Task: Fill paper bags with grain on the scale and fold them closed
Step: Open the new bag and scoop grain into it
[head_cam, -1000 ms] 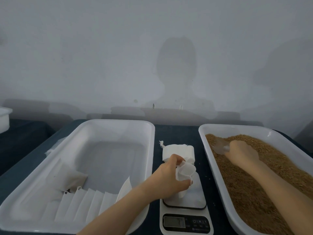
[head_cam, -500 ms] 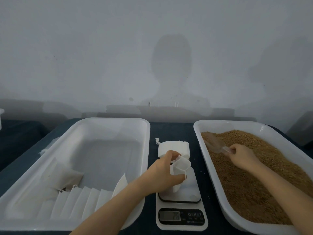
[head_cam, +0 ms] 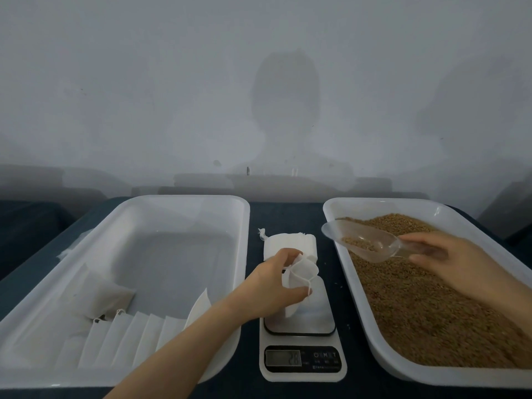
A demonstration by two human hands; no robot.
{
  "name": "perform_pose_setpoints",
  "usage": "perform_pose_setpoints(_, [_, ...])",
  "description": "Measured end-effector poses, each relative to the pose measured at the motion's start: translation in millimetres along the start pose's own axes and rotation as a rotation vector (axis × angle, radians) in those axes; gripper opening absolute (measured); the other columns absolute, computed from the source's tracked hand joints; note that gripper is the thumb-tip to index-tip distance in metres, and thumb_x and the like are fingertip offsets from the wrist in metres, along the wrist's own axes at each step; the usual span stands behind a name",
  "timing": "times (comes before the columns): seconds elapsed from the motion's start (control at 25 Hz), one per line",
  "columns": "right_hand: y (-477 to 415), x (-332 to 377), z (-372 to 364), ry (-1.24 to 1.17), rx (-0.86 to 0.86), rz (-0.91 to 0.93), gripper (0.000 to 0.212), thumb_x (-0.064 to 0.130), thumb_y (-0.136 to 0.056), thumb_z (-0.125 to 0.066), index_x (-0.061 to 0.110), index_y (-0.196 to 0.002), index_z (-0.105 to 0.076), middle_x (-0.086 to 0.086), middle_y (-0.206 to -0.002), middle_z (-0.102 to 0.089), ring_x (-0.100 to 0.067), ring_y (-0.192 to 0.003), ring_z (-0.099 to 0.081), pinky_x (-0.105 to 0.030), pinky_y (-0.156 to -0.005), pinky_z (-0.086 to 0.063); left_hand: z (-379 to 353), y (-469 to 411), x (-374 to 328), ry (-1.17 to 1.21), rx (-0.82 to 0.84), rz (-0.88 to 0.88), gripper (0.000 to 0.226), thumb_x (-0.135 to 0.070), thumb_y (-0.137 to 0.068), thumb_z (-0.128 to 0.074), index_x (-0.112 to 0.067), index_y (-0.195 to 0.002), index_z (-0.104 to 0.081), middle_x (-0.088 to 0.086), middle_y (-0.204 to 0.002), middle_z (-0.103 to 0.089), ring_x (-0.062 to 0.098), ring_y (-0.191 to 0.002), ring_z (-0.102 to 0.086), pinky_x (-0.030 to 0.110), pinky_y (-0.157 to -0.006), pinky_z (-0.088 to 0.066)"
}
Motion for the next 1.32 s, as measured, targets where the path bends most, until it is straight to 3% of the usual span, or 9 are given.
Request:
perform_pose_setpoints(0.12, [4,15,6,0.050,0.045,0.061,0.040,0.023,-0.082,-0.067,0.053,-0.105,-0.054,0.028,-0.099,-0.059,0.002,-0.092,-0.056,-0.025,-0.081,-0.046,0,-1,0,-0.026,0.011,0.005,0.065,-0.041,-0.081,-0.071,-0.036,-0.135,-0.035,-0.016,-0.134,-0.048,0.007,-0.118,-0.049,0.034,-0.104,-0.044])
perform_pose_setpoints(0.2, [4,24,9,0.078,0.059,0.092,0.039,0.024,-0.082,-0.068,0.052,-0.106,-0.056,0.027,-0.099,-0.060,0.003,-0.090,-0.057,-0.023,-0.078,-0.046,-1,-1,0,-0.023,0.014,0.006,0.064,-0.042,-0.081,-0.071,-0.036,-0.134,-0.036,-0.016,-0.134,-0.048,0.007,-0.119,-0.049,0.035,-0.104,-0.043])
perform_pose_setpoints(0.36, [1,36,12,0.142,0.063,0.136,0.038,0.023,-0.081,-0.070,0.050,-0.105,-0.059,0.020,-0.095,-0.061,-0.003,-0.088,-0.058,-0.031,-0.082,-0.049,-1,-2,1,-0.001,0.008,0.009,0.065,-0.044,-0.080,-0.071,-0.036,-0.135,-0.036,-0.017,-0.133,-0.048,0.007,-0.120,-0.048,0.032,-0.104,-0.043])
perform_pose_setpoints(0.56, [-6,42,8,0.288,0.075,0.156,0.035,0.036,-0.083,-0.066,0.059,-0.105,-0.053,0.026,-0.092,-0.055,-0.005,-0.092,-0.051,-0.039,-0.093,-0.043,0,-1,3,0.014,-0.001,0.008,0.064,-0.046,-0.080,-0.069,-0.038,-0.135,-0.037,-0.017,-0.129,-0.049,0.009,-0.114,-0.052,0.025,-0.096,-0.047])
perform_pose_setpoints(0.76, [-14,50,1,0.382,0.055,0.243,0.034,0.039,-0.084,-0.063,0.056,-0.112,-0.054,0.030,-0.092,-0.050,0.006,-0.091,-0.044,-0.035,-0.100,-0.027,2,0,2,0.014,-0.023,-0.011,0.060,-0.044,-0.082,-0.068,-0.035,-0.135,-0.042,-0.019,-0.125,-0.050,0.004,-0.110,-0.052,0.014,-0.086,-0.042])
perform_pose_setpoints(1.04, [-17,57,0,0.404,0.050,0.257,0.033,0.039,-0.086,-0.061,0.054,-0.115,-0.054,0.034,-0.091,-0.046,0.006,-0.093,-0.040,-0.032,-0.100,-0.020,3,0,-2,0.039,-0.045,-0.022,0.057,-0.042,-0.077,-0.075,-0.035,-0.127,-0.048,-0.021,-0.115,-0.054,0.005,-0.104,-0.055,0.022,-0.092,-0.048])
perform_pose_setpoints(1.32, [-18,59,-1,0.444,0.102,0.271,0.030,0.041,-0.087,-0.060,0.057,-0.111,-0.054,0.032,-0.087,-0.047,0.004,-0.092,-0.040,-0.035,-0.102,-0.024,4,0,-7,-0.030,-0.038,-0.043,0.062,-0.044,-0.073,-0.078,-0.034,-0.128,-0.051,-0.026,-0.108,-0.051,-0.006,-0.090,-0.050,0.002,-0.074,-0.035])
Point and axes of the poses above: each hand's wrist, its own y-axis away from the middle knuckle, its own z-axis out of the back of the hand, x = y × z, the point moved 4 cm from there along -y, towards the middle knuckle
